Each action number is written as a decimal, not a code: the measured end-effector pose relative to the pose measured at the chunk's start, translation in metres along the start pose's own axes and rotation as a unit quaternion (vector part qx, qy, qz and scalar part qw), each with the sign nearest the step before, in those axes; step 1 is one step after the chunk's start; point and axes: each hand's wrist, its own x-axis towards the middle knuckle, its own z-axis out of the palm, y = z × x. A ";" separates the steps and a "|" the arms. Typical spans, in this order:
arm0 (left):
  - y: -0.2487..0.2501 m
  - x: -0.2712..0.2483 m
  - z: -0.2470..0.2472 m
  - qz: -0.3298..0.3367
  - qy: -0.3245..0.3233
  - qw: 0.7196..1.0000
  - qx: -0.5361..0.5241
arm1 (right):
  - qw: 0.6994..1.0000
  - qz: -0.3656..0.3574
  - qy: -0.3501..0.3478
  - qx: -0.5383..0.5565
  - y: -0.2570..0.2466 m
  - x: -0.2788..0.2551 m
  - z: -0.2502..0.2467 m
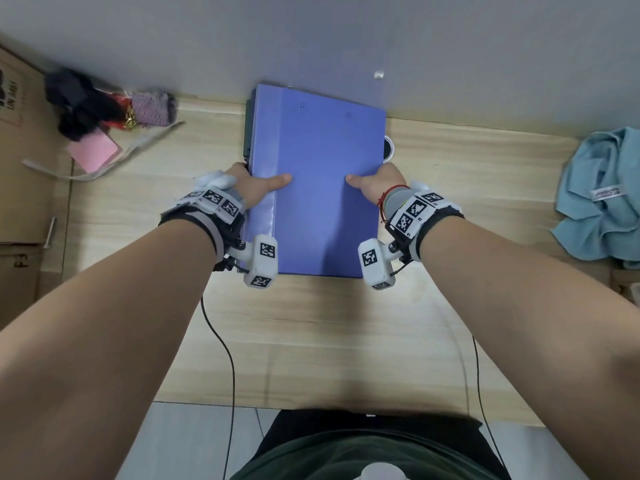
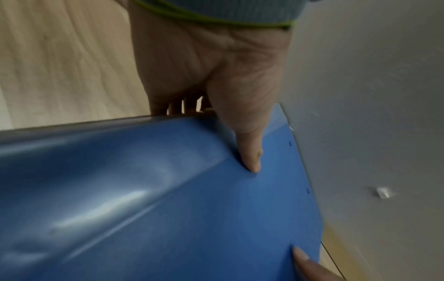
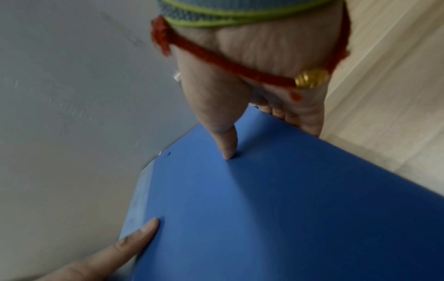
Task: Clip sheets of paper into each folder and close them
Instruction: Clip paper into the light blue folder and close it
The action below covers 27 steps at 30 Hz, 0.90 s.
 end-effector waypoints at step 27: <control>0.003 -0.068 0.005 0.091 -0.023 0.934 -0.345 | 0.962 -0.063 -0.121 0.238 0.021 -0.052 -0.056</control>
